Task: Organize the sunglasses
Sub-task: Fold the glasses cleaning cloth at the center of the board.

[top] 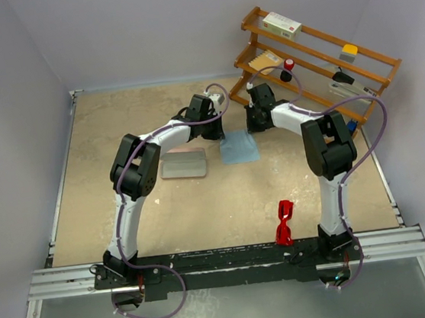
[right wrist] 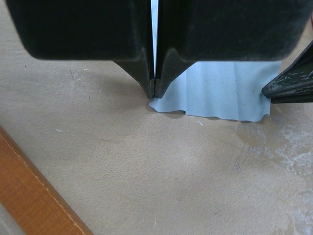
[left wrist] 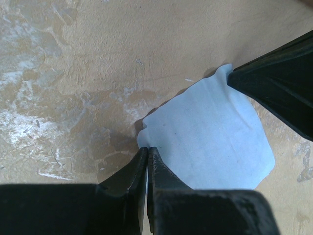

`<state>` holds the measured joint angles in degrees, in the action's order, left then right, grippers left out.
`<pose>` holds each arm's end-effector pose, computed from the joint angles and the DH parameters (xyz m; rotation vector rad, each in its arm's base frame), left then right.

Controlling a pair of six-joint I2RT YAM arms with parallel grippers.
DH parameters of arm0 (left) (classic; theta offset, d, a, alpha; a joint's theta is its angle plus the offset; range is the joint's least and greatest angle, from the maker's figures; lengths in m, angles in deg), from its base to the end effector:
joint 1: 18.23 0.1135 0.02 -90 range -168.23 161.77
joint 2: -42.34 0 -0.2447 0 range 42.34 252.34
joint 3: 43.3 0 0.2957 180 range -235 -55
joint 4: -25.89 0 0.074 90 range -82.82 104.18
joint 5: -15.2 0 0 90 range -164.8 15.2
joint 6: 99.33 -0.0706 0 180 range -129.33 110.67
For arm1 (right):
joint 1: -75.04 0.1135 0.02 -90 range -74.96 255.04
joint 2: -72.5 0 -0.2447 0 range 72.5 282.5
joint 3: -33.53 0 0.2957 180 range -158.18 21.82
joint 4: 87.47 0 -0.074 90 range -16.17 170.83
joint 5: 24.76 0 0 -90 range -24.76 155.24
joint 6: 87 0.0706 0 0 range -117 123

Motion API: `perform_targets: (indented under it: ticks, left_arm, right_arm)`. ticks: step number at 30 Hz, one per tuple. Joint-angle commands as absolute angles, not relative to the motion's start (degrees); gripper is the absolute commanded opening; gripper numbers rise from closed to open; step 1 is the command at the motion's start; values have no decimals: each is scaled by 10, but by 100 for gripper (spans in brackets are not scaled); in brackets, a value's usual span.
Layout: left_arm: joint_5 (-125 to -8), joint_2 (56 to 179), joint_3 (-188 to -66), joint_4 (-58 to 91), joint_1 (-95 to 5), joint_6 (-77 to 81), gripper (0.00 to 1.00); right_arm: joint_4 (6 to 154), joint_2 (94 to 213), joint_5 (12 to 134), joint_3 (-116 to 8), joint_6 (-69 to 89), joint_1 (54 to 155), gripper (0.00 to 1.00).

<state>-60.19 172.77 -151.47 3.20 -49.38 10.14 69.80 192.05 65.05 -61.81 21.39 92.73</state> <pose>0.4641 -0.3013 0.0872 0.3774 2.4144 -0.7154 0.4851 0.1545 0.0995 0.0163 2.4102 0.2907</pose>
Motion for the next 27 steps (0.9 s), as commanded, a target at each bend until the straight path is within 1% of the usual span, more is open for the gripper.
perform_targets:
  ticks: [1, 27]
  left_arm:
    - [-604, 1723, -1525, 29, -493, 99, 0]
    - [-615, 1668, -1513, 28, -505, 100, 0]
  right_arm:
    - [689, 1922, 655, -625, 208, 931, 0]
    - [724, 1829, 640, -565, 207, 931, 0]
